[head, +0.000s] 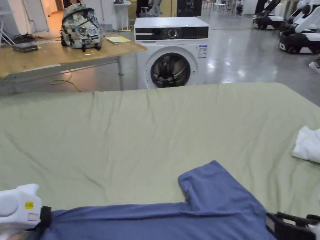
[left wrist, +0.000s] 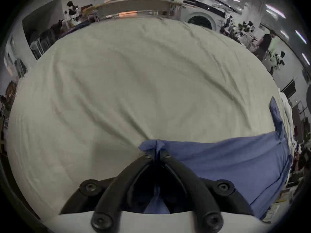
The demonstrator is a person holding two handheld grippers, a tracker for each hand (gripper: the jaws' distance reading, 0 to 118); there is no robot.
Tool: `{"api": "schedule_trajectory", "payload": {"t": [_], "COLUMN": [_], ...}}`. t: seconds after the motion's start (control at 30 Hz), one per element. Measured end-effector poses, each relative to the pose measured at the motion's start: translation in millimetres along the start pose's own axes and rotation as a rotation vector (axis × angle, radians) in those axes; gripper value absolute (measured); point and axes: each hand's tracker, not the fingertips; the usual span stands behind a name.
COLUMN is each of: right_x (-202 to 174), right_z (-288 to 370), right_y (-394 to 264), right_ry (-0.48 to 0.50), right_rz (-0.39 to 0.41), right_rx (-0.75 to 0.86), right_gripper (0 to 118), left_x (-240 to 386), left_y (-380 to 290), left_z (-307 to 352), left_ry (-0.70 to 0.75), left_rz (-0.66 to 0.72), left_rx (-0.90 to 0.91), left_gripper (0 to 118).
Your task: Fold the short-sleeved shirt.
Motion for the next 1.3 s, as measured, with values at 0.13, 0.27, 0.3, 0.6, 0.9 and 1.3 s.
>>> {"api": "schedule_trajectory", "payload": {"t": [0.13, 0.27, 0.3, 0.6, 0.9, 1.3], "right_x": [15.0, 18.8, 15.3, -2.9, 12.9, 36.3], "right_z": [-107.4, -183.4, -184.9, -94.3, 74.2, 45.4], "right_y": [50.0, 44.2, 36.4, 35.0, -86.8, -174.6], "right_ry": [-0.018, -0.164, -0.174, -0.072, -0.037, -0.118], "right_rz": [-0.027, 0.065, 0.077, 0.153, 0.037, -0.055], "right_rx": [-0.2, -0.436, -0.436, -0.155, 0.004, -0.116], "right_gripper": [91, 46, 46, 1, 1, 17], "left_x": [4.7, 4.5, 4.7, -11.4, -56.9, -50.7], "left_y": [-3.2, -4.0, -4.6, -38.1, -194.6, -267.6], "left_z": [-0.5, -1.3, -1.0, 69.7, 178.7, 141.3], "left_ry": [0.014, 0.026, 0.025, -0.123, -0.197, -0.138], "left_rz": [-0.02, -0.033, -0.028, -0.042, 0.014, -0.006], "left_rx": [0.004, 0.009, 0.01, 0.255, 0.331, 0.228], "left_gripper": [0, 0, 0, 0, 0, 8]}}
